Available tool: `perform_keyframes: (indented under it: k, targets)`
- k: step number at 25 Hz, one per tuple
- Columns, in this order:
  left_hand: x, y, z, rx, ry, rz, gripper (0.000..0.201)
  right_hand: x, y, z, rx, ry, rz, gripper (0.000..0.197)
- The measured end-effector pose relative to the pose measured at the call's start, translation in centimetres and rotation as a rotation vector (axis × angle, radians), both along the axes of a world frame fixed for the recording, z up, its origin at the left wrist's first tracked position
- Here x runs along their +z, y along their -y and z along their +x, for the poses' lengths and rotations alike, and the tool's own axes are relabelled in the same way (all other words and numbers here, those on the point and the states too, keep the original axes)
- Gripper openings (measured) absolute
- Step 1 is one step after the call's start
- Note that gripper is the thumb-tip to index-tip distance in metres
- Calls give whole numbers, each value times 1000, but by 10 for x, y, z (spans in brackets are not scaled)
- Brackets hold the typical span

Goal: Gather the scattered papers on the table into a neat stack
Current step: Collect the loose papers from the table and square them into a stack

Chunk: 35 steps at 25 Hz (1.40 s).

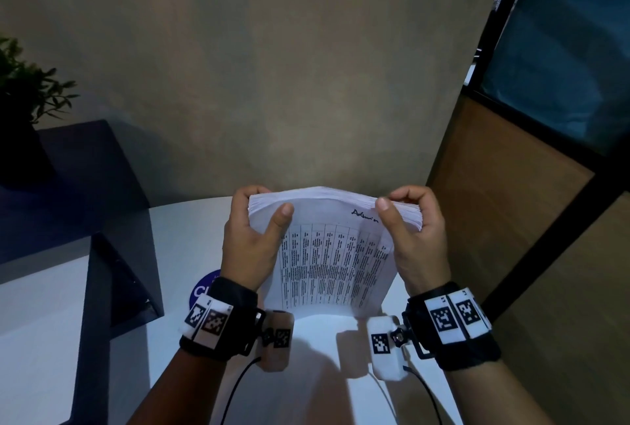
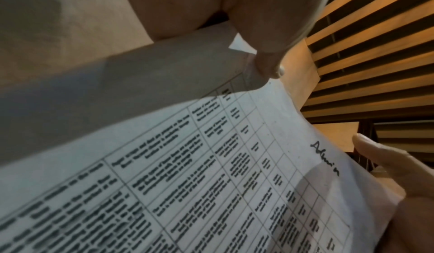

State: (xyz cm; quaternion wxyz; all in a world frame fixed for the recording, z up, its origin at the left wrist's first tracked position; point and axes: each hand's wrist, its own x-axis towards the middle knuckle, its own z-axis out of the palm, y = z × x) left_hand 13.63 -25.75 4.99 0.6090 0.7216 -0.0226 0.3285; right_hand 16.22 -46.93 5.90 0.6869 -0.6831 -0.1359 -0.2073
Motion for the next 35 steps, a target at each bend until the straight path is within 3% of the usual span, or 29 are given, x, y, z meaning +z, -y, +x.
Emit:
perform_keyframes:
  k: [4, 7, 9, 10, 12, 14, 15, 17, 19, 21, 23, 25, 27, 29, 30, 32, 33, 35]
  targets:
    - [-3, 0, 2, 32, -13, -24, 21, -13, 13, -2, 155, -15, -21, 41]
    - [3, 4, 4, 53, -29, -50, 23, -13, 14, 0, 91, 4, -37, 25]
    - [14, 3, -1, 109, -60, -30, 28, -8, 12, 4, 62, 29, -36, 25]
    - [19, 0, -4, 194, -60, 73, 34, -4, 10, 5, 54, 41, -37, 26]
    - [30, -1, -9, 370, 25, 570, 56, 10, 5, 7, 83, 66, -57, 29]
    - [45, 8, -15, 357, 70, 1042, 68, 28, 0, 7, 181, 125, -159, 31]
    - [54, 12, -17, 294, 60, 1153, 67, 37, -2, 5, 240, 165, -237, 30]
    - [67, 14, -20, 149, 3, 1197, 57, 51, -7, 1, 335, 248, -363, 22]
    - [69, 11, -19, 33, -110, 1112, 46, 59, -11, -4, 365, 297, -434, 12]
    - [59, 10, -14, -43, -187, 1007, 36, 57, -10, -4, 336, 289, -531, 20]
    - [42, 7, -14, -43, -213, 909, 28, 40, 2, 0, 194, 213, -705, 50]
    - [23, -7, -15, 30, -249, 694, 21, 10, 33, 9, -86, 96, -759, 82]
    - [10, -27, -19, 48, -305, 328, 19, -26, 64, 14, -234, -125, -608, 111]
    - [9, -38, -26, -88, -292, -74, 13, -50, 77, 13, -13, -387, -235, 125]
    - [10, -41, -29, -150, -275, -187, 16, -58, 77, 13, 177, -439, 1, 116]
    - [8, -42, -28, -214, -241, -274, 24, -61, 77, 12, 421, -466, 305, 72]
    - [5, -43, -27, -226, -226, -301, 25, -55, 76, 9, 459, -474, 330, 53]
    - [-4, -46, -25, -232, -196, -359, 18, -54, 78, 6, 449, -490, 266, 38]
